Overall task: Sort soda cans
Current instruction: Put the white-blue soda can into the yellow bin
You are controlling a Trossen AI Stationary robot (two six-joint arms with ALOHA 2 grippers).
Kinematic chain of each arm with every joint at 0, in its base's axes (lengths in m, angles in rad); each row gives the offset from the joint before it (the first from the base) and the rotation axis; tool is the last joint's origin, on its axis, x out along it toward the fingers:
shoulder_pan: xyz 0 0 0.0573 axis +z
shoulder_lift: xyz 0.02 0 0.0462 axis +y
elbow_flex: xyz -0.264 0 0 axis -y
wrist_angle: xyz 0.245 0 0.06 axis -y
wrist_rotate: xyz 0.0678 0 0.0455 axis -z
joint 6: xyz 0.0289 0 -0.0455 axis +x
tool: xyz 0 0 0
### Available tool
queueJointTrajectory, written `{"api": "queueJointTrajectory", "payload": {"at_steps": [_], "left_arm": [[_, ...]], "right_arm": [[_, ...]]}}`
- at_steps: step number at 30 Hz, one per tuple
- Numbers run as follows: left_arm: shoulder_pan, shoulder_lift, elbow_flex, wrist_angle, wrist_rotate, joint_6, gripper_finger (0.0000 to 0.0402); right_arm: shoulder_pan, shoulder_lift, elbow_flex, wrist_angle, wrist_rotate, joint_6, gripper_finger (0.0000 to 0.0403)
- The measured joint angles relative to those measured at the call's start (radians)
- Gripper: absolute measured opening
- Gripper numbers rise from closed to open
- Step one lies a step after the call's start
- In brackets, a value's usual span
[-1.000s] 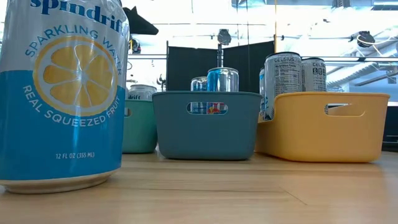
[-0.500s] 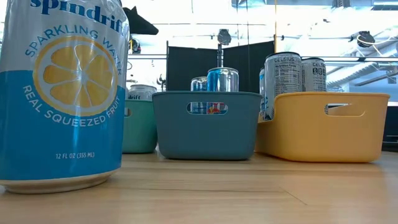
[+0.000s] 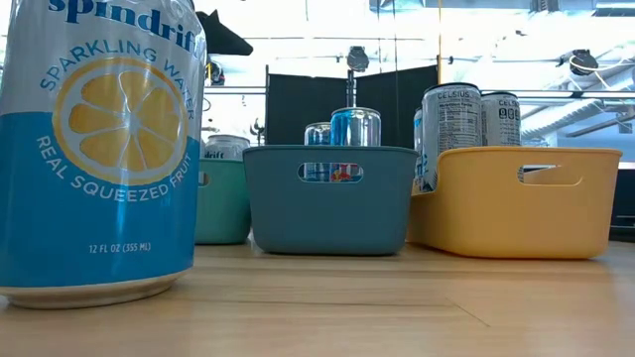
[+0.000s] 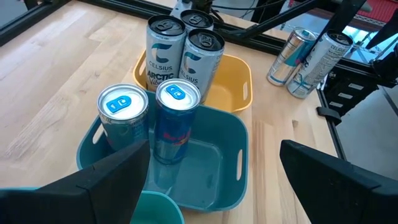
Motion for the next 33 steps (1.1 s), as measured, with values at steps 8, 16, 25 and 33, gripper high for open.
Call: {"api": "queueJointTrajectory", "payload": {"at_steps": [8,16,25,33], "left_arm": [[0.000,0.000,0.000,0.000,0.000,-0.001,0.0368],[0.000,0.000,0.000,0.000,0.000,-0.002,0.0368],[0.000,0.000,0.000,0.000,0.000,-0.003,0.0368],[0.000,0.000,0.000,0.000,0.000,-0.002,0.0368]], "right_arm": [[-0.001,0.000,0.000,-0.006,0.005,0.003,0.0380],[-0.019,0.001,0.000,-0.023,0.004,0.024,0.0380],[-0.045,0.003,0.001,-0.052,-0.038,0.021,0.0380],[-0.050,0.004,0.001,-0.056,-0.077,0.021,0.0380]]}}
